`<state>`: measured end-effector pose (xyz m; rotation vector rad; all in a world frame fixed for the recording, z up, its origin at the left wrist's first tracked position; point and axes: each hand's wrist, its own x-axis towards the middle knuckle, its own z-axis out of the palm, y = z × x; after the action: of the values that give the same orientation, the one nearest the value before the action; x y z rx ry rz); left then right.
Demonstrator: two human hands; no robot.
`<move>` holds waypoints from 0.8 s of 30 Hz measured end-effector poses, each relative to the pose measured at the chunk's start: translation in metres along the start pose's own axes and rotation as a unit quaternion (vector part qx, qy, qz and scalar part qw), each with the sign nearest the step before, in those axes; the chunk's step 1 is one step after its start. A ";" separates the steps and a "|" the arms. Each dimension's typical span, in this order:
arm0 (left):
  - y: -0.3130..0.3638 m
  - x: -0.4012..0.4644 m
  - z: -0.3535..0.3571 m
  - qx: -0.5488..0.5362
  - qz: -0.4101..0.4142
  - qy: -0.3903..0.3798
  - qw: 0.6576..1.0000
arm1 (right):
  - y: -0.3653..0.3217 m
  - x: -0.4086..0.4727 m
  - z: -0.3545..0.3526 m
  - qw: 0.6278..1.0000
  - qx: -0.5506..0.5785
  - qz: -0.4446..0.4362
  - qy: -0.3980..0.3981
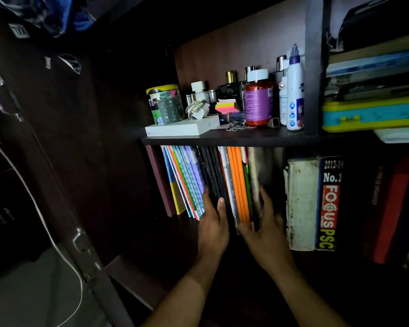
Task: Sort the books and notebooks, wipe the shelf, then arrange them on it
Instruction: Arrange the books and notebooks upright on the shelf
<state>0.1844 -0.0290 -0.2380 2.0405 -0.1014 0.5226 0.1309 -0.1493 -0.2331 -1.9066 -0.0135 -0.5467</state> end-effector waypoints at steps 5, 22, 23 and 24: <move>0.005 -0.008 -0.005 0.099 0.099 0.147 0.979 | 0.003 0.002 0.002 0.999 0.041 0.021 -0.018; 0.005 0.008 -0.008 0.079 0.051 0.041 0.995 | 0.009 0.005 0.001 0.996 0.075 0.042 -0.029; 0.006 0.007 -0.011 0.095 0.050 0.033 0.994 | 0.010 0.004 0.000 0.995 0.081 0.041 -0.038; 0.006 0.008 -0.013 0.115 0.054 0.027 0.992 | 0.010 0.004 0.000 0.994 0.088 0.039 -0.046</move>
<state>0.1856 -0.0200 -0.2245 2.2526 -0.1241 0.6838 0.1370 -0.1544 -0.2398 -1.7510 -0.0455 -0.3905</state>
